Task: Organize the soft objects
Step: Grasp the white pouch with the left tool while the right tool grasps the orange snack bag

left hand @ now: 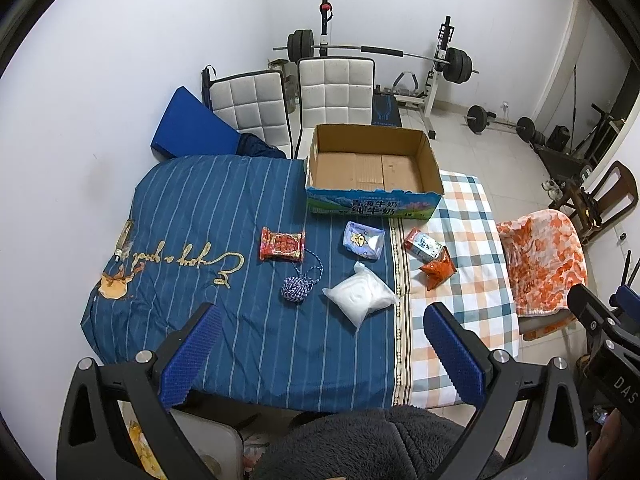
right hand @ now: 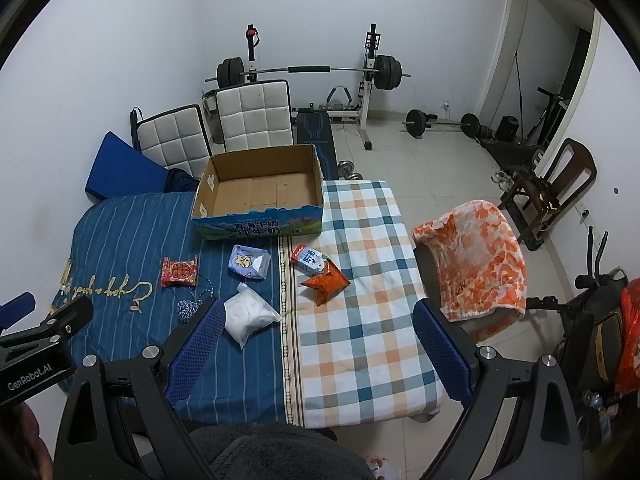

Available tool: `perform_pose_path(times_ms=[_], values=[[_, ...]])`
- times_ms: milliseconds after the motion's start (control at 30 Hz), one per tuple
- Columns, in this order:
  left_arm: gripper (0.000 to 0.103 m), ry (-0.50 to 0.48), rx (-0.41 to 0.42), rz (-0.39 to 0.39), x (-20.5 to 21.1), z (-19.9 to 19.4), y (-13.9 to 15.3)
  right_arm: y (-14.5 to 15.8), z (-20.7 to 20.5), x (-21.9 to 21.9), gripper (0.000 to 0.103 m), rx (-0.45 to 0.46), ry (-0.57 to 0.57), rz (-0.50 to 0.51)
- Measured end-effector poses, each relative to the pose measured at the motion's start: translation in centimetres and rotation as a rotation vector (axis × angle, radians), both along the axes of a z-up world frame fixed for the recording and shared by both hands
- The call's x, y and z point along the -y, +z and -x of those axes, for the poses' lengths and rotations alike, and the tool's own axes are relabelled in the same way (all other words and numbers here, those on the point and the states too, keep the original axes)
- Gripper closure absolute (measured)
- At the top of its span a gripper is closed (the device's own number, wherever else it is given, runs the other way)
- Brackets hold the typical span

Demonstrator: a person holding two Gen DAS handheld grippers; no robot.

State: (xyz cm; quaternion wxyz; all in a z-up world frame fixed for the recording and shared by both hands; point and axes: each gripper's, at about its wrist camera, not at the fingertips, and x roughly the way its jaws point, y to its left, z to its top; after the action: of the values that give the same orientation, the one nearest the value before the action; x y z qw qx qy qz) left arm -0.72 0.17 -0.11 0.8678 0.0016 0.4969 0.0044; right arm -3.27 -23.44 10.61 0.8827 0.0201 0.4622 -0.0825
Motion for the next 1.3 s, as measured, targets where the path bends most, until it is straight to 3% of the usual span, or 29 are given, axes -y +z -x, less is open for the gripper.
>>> perform_pose_path(times_ms=[267, 433, 533, 733, 867, 1000, 1133, 1300], values=[[0.0, 0.007, -0.041, 0.013, 0.5, -1.6, -1.7, -2.4, -1.9, 1.0, 0.006, -0.033, -0.004, -0.032], [0.0, 0.053, -0.121, 0.046, 0.2, -4.9, -5.7, -7.7, -6.5, 3.2, 0.006, -0.128, -0.007, -0.039], [0.0, 0.082, -0.206, 0.064, 0.0, -7.6, -9.7, -12.6, -10.5, 4.7, 0.006, -0.209, 0.002, -0.032], [0.0, 0.154, -0.407, 0.122, 0.5, -12.5, -19.3, -25.1, -18.8, 7.8, 0.006, -0.392, 0.084, 0.014], [0.0, 0.212, -0.567, 0.253, 1.7, -15.2, -26.5, -33.0, -23.5, 9.3, 0.006, -0.524, 0.157, 0.025], [0.0, 0.286, -0.726, 0.389, 3.3, -17.0, -32.9, -38.7, -26.8, 10.2, 0.006, -0.617, 0.182, -0.009], [0.0, 0.337, -0.838, 0.34, 5.5, -18.8, -38.4, -42.1, -28.0, 9.6, 0.006, -0.673, 0.22, 0.0], [0.0, 0.38, -0.87, 0.264, 7.1, -20.3, -41.5, -45.1, -29.0, 9.5, 0.006, -0.721, 0.248, -0.051]])
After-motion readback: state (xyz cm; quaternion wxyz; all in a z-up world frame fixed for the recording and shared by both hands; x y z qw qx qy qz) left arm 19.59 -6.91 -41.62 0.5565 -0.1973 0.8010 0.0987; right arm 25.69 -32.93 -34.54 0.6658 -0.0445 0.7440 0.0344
